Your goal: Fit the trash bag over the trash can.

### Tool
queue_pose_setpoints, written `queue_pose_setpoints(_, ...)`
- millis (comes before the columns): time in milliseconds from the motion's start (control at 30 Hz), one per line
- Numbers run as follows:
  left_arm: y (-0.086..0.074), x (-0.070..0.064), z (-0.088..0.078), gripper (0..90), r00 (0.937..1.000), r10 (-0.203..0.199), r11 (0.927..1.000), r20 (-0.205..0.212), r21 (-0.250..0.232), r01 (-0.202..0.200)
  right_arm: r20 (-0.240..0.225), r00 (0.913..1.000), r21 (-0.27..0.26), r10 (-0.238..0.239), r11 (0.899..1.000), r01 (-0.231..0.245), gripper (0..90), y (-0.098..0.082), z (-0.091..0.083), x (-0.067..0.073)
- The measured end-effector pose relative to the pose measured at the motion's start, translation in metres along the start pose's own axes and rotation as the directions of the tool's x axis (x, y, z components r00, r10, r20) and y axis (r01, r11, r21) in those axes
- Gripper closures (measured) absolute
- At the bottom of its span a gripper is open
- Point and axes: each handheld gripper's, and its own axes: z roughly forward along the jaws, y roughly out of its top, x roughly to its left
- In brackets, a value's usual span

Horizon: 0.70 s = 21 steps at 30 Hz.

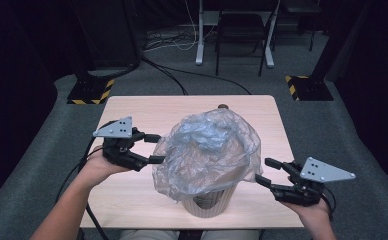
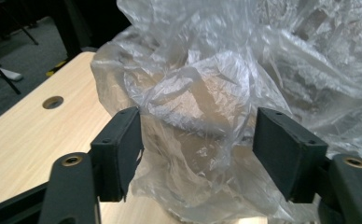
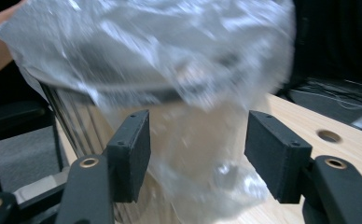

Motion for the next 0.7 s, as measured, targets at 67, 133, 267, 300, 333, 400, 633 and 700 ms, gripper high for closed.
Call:
queue_pose_setpoints(67,-0.003,0.000,0.001,38.0,1.0000,-0.002,1.0000,0.000,0.004,0.002,-0.032,0.9995,0.008,-0.008,1.000,0.008,42.0,0.004,0.008,0.002)
queue_pose_setpoints(133,-0.005,0.001,0.000,42.4,1.0000,-0.005,1.0000,0.001,0.006,0.005,-0.066,0.9976,0.019,-0.023,1.000,0.024,45.1,0.006,0.014,0.004)
queue_pose_setpoints(267,-0.010,0.002,0.000,51.4,1.0000,-0.006,1.0000,0.007,0.002,0.006,-0.118,0.9927,0.018,-0.024,1.000,0.026,52.3,0.007,0.020,0.006)
queue_pose_setpoints(300,-0.011,0.002,0.000,53.3,1.0000,-0.005,1.0000,0.007,0.000,0.005,-0.134,0.9908,0.019,-0.023,0.999,0.026,58.0,0.008,0.020,0.006)
queue_pose_setpoints(333,-0.011,0.001,0.000,55.6,1.0000,-0.005,1.0000,0.007,-0.002,0.005,-0.142,0.9894,0.018,-0.030,0.999,0.032,63.1,0.008,0.019,0.007)
queue_pose_setpoints(400,-0.012,0.001,0.001,60.1,0.9999,-0.006,0.9999,0.014,-0.013,0.006,-0.131,0.9900,0.017,-0.054,0.998,0.056,75.2,0.008,0.017,0.009)
queue_pose_setpoints(633,-0.015,0.000,0.001,77.2,0.9988,0.005,0.9998,0.050,-0.020,-0.004,-0.164,0.9832,0.040,-0.081,0.995,0.089,89.9,0.005,0.018,0.017)
queue_pose_setpoints(700,-0.018,-0.001,0.000,81.2,0.9990,0.006,0.9999,0.045,-0.009,-0.005,-0.180,0.9796,0.057,-0.090,0.993,0.101,90.0,0.001,0.020,0.020)
